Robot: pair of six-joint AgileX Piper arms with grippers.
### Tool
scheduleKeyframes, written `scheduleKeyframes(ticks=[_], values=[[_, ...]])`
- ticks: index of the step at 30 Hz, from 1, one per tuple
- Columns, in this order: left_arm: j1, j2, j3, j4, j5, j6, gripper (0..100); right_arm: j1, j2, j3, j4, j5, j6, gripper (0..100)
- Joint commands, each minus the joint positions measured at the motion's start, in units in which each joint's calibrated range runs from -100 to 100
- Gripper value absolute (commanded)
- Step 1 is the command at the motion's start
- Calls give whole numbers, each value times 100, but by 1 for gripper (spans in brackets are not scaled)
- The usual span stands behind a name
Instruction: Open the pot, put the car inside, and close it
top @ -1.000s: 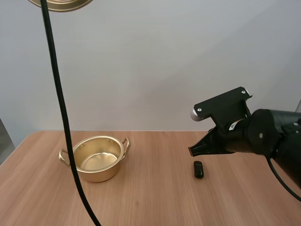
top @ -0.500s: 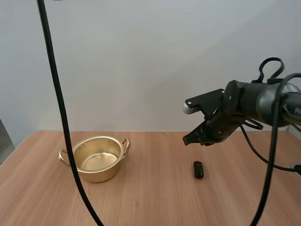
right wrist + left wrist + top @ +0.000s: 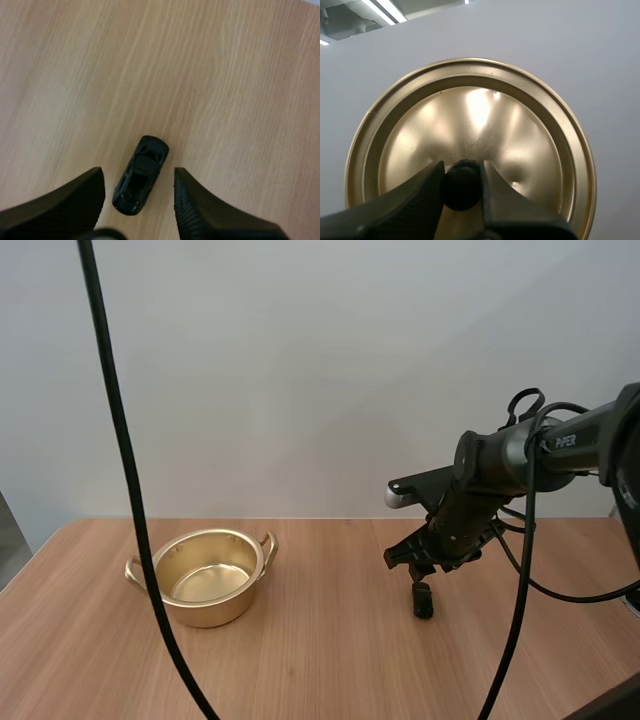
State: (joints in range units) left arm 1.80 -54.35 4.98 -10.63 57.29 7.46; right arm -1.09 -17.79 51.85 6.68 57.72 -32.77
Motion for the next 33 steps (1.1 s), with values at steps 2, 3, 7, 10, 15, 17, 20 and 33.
scheduleKeyframes(ticks=[2, 3, 7, 10, 15, 17, 20, 33], values=[[1, -4, 0, 8, 6, 5, 0, 1, 125, -1, 208, 49, -1, 72], [1, 13, 0, 7, 6, 5, 0, 1, 141, -1, 208, 49, -1, 72], [1, 35, 0, 7, 44, 5, 0, 1, 229, -1, 208, 72, -1, 72], [1, 35, 0, 7, 44, 5, 0, 1, 343, -1, 208, 134, -1, 72], [1, 33, 0, 7, 44, 16, 0, 1, 500, -1, 208, 156, -1, 72], [1, 33, 0, 7, 44, 16, 0, 1, 583, -1, 208, 177, -1, 72], [1, 33, 0, 7, 28, 15, 0, 1, 706, -1, 165, 158, -1, 72], [1, 33, 0, 7, 12, 104, 0, 1, 1025, -1, 126, -157, -53, 70]])
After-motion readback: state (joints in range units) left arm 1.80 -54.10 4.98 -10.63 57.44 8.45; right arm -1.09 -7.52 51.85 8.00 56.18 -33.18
